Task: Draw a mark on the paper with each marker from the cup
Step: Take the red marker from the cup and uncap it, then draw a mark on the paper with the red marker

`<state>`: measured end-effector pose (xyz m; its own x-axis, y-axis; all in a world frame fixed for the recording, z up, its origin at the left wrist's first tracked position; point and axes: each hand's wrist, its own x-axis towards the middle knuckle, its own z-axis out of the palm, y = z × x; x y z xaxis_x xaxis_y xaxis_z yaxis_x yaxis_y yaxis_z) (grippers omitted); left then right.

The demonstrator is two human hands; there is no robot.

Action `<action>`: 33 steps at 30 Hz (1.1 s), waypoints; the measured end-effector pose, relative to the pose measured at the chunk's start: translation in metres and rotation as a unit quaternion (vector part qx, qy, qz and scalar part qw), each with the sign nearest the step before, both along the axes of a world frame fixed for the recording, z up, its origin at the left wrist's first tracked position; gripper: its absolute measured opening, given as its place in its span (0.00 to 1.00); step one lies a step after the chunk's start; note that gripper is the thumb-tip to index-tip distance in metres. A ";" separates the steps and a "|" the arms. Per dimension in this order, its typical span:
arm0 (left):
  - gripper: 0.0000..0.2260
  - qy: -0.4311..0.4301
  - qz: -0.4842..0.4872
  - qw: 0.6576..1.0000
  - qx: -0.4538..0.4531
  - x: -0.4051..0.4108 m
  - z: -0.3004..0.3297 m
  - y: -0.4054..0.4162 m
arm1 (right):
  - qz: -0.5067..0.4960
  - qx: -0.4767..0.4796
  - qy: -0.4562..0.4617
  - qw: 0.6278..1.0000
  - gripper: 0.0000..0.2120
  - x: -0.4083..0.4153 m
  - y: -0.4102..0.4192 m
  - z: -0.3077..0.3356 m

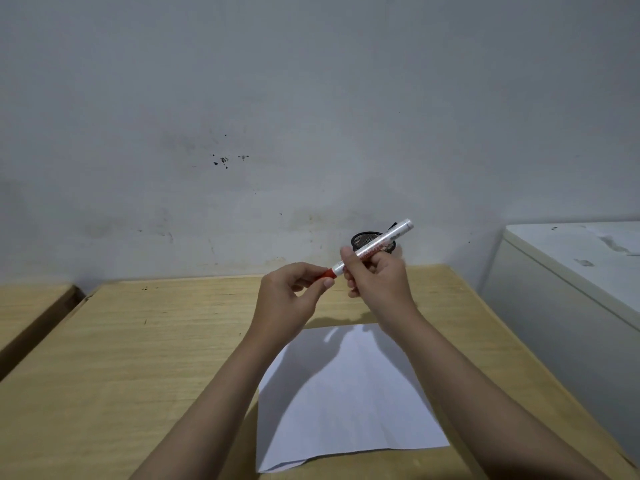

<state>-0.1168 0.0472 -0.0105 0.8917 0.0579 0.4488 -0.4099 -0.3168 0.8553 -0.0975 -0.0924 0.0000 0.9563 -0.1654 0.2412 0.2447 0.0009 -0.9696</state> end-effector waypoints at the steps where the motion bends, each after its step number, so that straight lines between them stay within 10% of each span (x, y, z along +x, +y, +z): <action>1: 0.04 0.013 -0.010 1.000 -0.009 0.000 0.000 0.000 | 0.001 -0.003 -0.004 1.000 0.13 0.001 0.002 -0.002; 12: 0.06 0.113 -0.093 0.983 -0.110 0.021 -0.014 0.044 | 0.028 0.078 -0.079 0.993 0.05 0.002 -0.006 0.000; 23: 0.02 0.227 0.028 0.934 0.276 0.071 -0.047 0.051 | 0.045 0.030 -0.051 0.997 0.07 0.004 -0.004 -0.023; 33: 0.13 0.237 0.007 0.955 0.180 0.053 -0.053 0.079 | 0.075 0.016 -0.023 0.997 0.09 -0.001 0.011 -0.033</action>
<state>-0.0638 0.1262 -0.0637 0.9999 -0.0114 -0.0114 0.0018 -0.6275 0.7786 -0.0984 -0.0809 -0.0332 0.9590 -0.0297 0.2819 0.2833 0.0714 -0.9564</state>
